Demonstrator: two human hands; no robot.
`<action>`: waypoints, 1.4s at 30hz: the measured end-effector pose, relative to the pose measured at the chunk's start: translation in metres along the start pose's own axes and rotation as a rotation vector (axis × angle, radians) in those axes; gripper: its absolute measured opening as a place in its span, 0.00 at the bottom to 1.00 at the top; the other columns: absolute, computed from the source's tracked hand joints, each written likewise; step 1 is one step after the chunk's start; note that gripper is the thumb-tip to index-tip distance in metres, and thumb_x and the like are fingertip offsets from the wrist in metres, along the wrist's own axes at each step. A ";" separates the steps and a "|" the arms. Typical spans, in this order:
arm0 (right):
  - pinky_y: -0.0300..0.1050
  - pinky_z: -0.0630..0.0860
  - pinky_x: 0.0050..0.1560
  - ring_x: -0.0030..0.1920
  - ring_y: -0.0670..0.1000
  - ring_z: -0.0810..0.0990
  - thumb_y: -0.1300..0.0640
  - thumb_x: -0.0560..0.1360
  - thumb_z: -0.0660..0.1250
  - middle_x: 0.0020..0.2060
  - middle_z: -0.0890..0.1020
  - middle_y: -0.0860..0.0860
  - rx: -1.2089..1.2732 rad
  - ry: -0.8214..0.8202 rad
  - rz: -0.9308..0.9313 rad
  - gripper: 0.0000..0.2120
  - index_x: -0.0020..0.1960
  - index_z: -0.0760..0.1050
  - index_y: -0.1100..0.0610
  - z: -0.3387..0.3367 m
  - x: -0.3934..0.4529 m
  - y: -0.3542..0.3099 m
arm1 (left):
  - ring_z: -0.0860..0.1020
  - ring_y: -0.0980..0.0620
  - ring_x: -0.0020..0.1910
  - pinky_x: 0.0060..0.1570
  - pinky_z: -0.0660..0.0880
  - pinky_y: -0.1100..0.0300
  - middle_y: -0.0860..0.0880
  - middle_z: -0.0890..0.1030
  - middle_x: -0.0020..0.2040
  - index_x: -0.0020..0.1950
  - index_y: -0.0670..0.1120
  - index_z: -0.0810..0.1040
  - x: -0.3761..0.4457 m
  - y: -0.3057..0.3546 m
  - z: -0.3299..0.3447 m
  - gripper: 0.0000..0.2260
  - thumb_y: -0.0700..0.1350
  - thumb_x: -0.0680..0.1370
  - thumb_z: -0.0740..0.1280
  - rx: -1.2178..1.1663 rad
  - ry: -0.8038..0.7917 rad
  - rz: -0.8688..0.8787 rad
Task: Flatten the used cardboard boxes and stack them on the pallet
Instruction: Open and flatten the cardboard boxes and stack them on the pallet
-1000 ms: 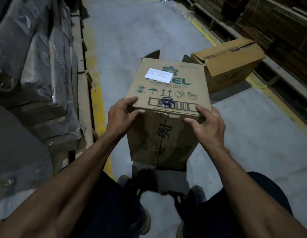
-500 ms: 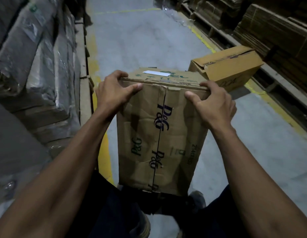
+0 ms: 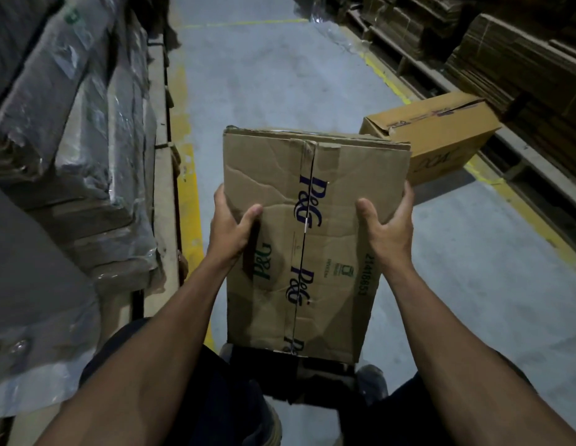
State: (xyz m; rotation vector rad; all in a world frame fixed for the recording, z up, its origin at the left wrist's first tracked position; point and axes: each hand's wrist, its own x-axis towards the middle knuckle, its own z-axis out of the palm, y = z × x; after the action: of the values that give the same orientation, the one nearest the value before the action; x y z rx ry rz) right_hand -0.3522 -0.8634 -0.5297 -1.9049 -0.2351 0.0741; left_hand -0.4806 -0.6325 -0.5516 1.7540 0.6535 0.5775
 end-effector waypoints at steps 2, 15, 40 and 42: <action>0.55 0.77 0.63 0.67 0.52 0.75 0.39 0.70 0.73 0.69 0.73 0.50 0.012 -0.058 0.108 0.43 0.78 0.56 0.48 0.001 -0.022 0.020 | 0.72 0.52 0.66 0.63 0.70 0.59 0.49 0.72 0.68 0.78 0.44 0.58 -0.011 -0.010 0.001 0.33 0.46 0.78 0.71 0.012 0.009 -0.069; 0.58 0.78 0.58 0.55 0.54 0.80 0.24 0.69 0.63 0.53 0.82 0.48 -0.156 0.028 0.278 0.35 0.64 0.73 0.47 0.000 -0.042 0.031 | 0.79 0.42 0.57 0.57 0.77 0.47 0.45 0.81 0.57 0.61 0.45 0.75 -0.021 -0.002 -0.001 0.35 0.71 0.68 0.70 0.284 0.055 -0.307; 0.62 0.76 0.60 0.61 0.64 0.76 0.28 0.69 0.67 0.65 0.75 0.59 -0.520 -0.227 0.562 0.43 0.73 0.59 0.52 -0.002 0.044 0.130 | 0.80 0.43 0.57 0.59 0.77 0.51 0.45 0.82 0.58 0.65 0.44 0.78 -0.008 -0.105 0.093 0.41 0.71 0.63 0.65 0.185 -0.202 -0.567; 0.60 0.75 0.62 0.63 0.64 0.75 0.30 0.71 0.67 0.66 0.75 0.60 -0.550 -0.221 0.551 0.42 0.74 0.59 0.54 0.002 0.044 0.128 | 0.80 0.41 0.57 0.59 0.77 0.49 0.44 0.82 0.59 0.65 0.42 0.78 -0.001 -0.102 0.089 0.40 0.70 0.63 0.66 0.203 -0.205 -0.610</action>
State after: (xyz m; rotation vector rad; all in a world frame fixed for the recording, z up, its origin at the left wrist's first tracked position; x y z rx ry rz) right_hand -0.2931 -0.8943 -0.6472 -2.4649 0.1486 0.6493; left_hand -0.4355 -0.6718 -0.6732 1.6521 1.0681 -0.0904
